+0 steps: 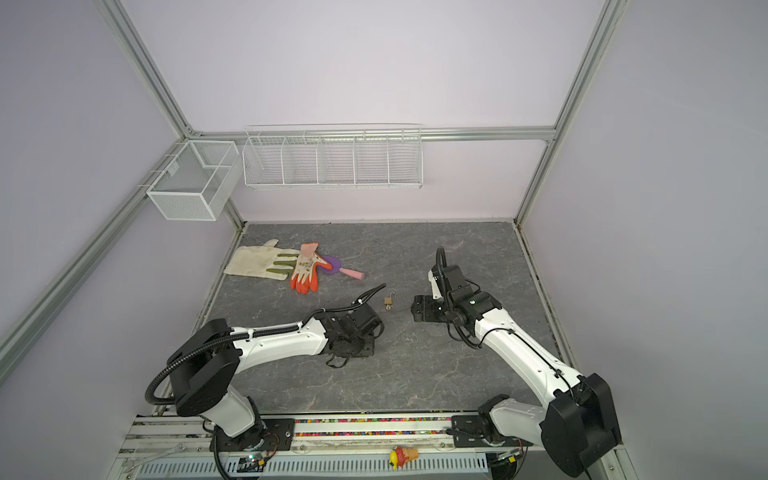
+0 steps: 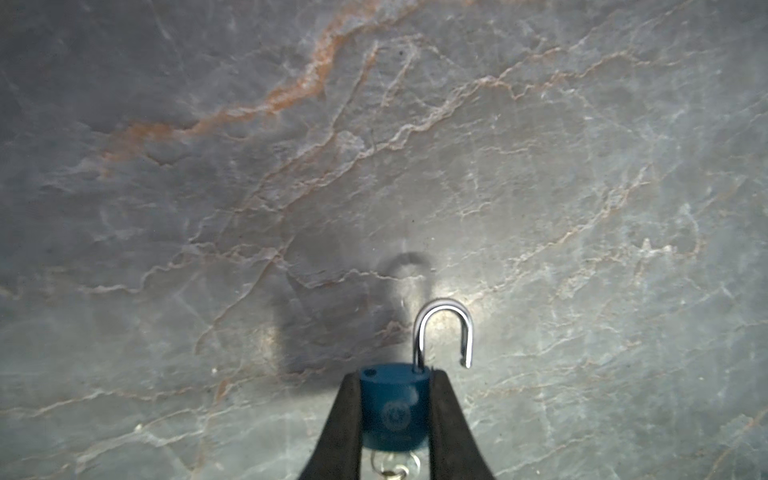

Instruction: Unlock with the key

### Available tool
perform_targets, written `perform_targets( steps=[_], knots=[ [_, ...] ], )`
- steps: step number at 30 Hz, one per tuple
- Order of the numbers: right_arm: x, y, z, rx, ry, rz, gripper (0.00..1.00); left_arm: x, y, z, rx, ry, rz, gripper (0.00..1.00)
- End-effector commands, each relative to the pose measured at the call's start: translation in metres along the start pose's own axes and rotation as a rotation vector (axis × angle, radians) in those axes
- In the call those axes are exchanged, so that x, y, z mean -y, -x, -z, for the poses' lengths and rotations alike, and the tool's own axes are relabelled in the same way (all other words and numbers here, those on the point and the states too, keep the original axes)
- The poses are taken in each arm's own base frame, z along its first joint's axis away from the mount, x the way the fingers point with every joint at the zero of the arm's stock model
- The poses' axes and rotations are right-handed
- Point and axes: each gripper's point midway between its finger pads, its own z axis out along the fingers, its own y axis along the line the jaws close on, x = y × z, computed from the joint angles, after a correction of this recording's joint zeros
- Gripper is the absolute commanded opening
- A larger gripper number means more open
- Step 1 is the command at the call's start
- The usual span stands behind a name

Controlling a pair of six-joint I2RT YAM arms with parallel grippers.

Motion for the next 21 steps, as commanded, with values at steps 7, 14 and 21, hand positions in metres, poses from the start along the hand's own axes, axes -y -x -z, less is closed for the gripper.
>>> perform_targets(
  steps=[7,14,21],
  knots=[
    [0.004,-0.002,-0.001,0.01,0.034,-0.042,0.83,-0.015,-0.005,-0.007,-0.031,0.125,0.001,0.0],
    [0.002,0.004,0.007,0.037,0.043,-0.039,0.84,-0.013,-0.005,-0.009,-0.028,0.115,0.021,0.18],
    [0.005,0.016,0.015,0.077,0.016,-0.033,0.83,-0.005,0.007,0.008,0.015,0.089,0.024,0.57]
  ],
)
